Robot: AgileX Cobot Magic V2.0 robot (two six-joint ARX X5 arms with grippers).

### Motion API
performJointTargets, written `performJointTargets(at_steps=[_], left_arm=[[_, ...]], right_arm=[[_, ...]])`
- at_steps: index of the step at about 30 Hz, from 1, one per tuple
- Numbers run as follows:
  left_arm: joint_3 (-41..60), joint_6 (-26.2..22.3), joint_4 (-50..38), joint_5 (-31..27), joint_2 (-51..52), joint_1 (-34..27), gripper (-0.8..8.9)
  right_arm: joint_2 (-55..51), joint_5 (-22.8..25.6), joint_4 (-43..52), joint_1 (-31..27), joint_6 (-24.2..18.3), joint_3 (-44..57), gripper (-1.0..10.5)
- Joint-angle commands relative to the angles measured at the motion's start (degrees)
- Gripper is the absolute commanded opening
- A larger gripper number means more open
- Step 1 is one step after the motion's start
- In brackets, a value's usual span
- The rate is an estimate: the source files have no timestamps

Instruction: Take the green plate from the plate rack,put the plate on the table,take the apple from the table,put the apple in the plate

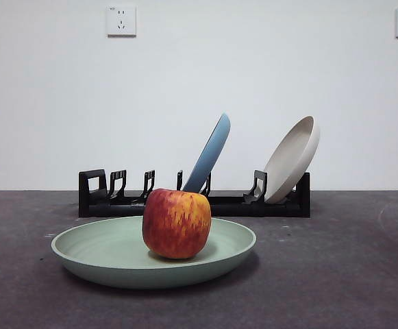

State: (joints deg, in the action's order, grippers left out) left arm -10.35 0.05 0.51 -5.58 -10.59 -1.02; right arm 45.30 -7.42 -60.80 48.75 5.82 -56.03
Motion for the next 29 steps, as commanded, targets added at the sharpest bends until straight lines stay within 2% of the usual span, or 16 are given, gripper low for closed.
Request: performJointTargets(at_steps=[1, 7, 16, 29], left_arm=[[4.7, 2.1, -1.4, 0.0, 2.6, -0.3, -0.03], [9.4, 5.2, -0.7, 0.3, 6.3, -0.2, -0.03], [10.1, 6.0, 10.2, 1.7, 10.5, -0.2, -0.03], [10.1, 6.0, 10.0, 2.9, 10.5, -0.2, -0.03]], right_arm=[[-0.1, 0.1, 0.3, 0.1, 0.5, 0.3, 0.0], [-0.1, 0.1, 0.3, 0.1, 0.6, 0.3, 0.0], [-0.1, 0.1, 0.3, 0.1, 0.5, 0.3, 0.0], [-0.1, 0.1, 0.3, 0.1, 0.6, 0.3, 0.0]])
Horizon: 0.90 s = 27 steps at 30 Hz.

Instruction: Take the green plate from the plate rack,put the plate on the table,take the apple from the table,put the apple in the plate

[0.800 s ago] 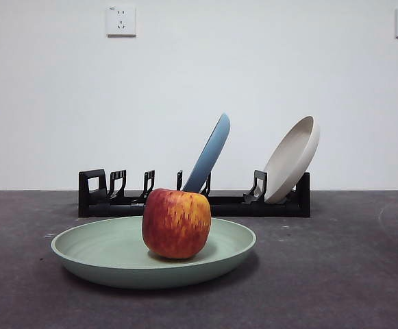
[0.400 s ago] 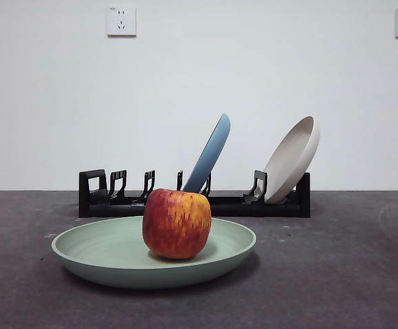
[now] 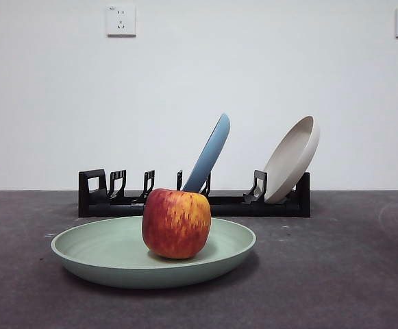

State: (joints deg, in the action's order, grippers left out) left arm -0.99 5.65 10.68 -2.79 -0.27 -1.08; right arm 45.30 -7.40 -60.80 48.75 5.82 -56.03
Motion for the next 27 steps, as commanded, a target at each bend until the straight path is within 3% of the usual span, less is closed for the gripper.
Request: performJointTargets(at_steps=[1, 14, 17, 20, 24, 27], left_arm=[[0.8, 0.4, -0.2, 0.1, 0.2, -0.1, -0.03], [0.8, 0.4, -0.2, 0.1, 0.2, -0.1, -0.03], [0.8, 0.4, -0.2, 0.1, 0.2, -0.1, -0.03], [0.8, 0.4, -0.2, 0.1, 0.2, -0.1, -0.03], [0.8, 0.4, -0.2, 0.1, 0.2, -0.1, -0.03], [0.8, 0.4, -0.2, 0.1, 0.2, -0.1, -0.03]], right_arm=[[-0.1, 0.0, 0.3, 0.1, 0.5, 0.3, 0.0], [-0.1, 0.0, 0.3, 0.1, 0.5, 0.3, 0.0], [-1.8, 0.4, 0.4, -2.6, -1.2, 0.3, 0.0], [-4.4, 0.0, 3.7, -8.2, -2.9, 0.4, 0.0], [-9.1, -0.2, 10.3, -20.6, -2.8, 0.5, 0.0], [-12.3, -0.2, 13.1, -30.5, -5.5, 1.2, 0.0]])
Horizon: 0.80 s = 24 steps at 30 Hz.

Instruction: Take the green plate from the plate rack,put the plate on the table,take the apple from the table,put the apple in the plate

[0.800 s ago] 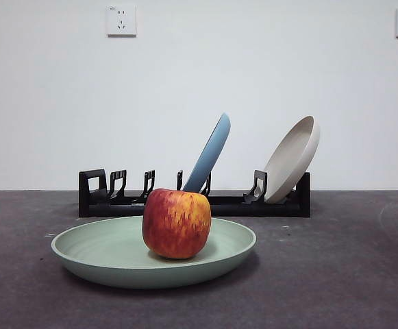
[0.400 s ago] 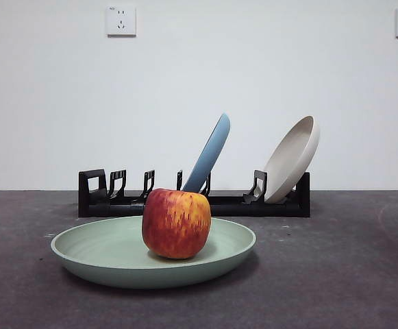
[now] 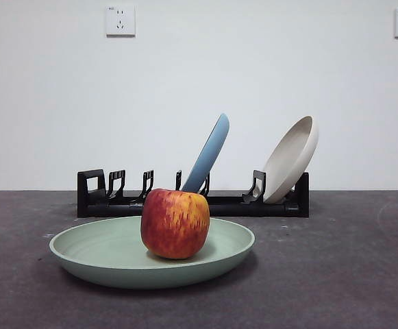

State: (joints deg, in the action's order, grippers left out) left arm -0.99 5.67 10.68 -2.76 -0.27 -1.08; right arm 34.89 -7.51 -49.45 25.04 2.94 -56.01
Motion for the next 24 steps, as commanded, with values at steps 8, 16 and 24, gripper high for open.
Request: performJointTargets(at_steps=[8, 16, 24], left_arm=[[0.8, 0.4, -0.2, 0.1, 0.2, -0.1, -0.03], [0.8, 0.4, -0.2, 0.1, 0.2, -0.1, -0.03], [0.8, 0.4, -0.2, 0.1, 0.2, -0.1, -0.03]], right_arm=[[-12.6, -4.3, 23.0, -21.2, -5.8, 15.7, 0.0], [-22.7, -5.6, 43.5, -23.6, -5.9, 37.9, 0.0], [-31.3, -5.7, 47.9, -23.5, -5.0, 51.4, 0.0]])
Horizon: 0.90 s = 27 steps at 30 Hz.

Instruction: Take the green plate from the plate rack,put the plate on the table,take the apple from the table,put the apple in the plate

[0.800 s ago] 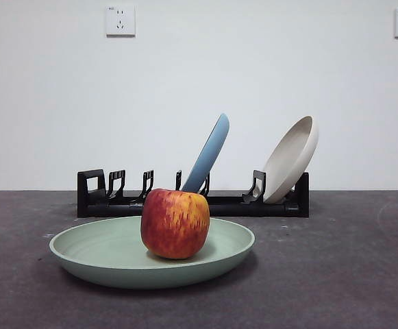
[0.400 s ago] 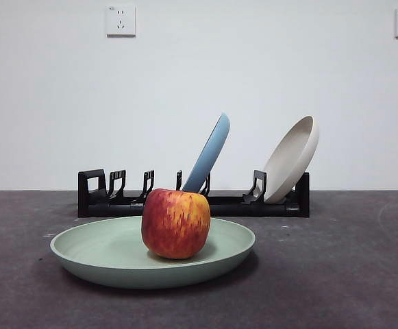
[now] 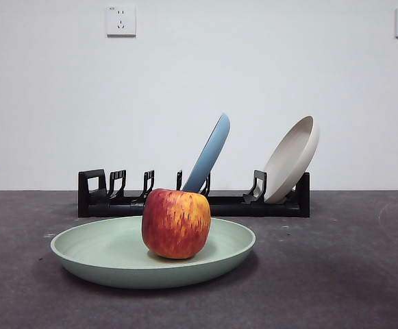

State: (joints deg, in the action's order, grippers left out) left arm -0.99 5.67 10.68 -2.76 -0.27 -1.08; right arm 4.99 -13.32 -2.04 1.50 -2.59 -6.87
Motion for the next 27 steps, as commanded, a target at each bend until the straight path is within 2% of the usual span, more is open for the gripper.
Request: performJointTargets(at_steps=[1, 17, 21, 27], left_arm=[[0.8, 0.4, -0.2, 0.1, 0.2, -0.1, -0.03], [0.8, 0.4, -0.2, 0.1, 0.2, -0.1, -0.03], [0.8, 0.4, -0.2, 0.1, 0.2, -0.1, -0.03], [0.8, 0.4, -0.2, 0.1, 0.2, -0.1, -0.03]], right_arm=[[-2.1, 0.1, 0.4, 0.0, 0.6, 3.1, 0.0], [-4.9, -0.2, -7.5, 0.6, 2.1, 6.6, 0.0], [-4.9, -0.2, -7.4, 0.5, 3.7, 6.6, 0.0], [-4.5, 0.1, -7.4, 0.5, 3.6, 6.5, 0.0]])
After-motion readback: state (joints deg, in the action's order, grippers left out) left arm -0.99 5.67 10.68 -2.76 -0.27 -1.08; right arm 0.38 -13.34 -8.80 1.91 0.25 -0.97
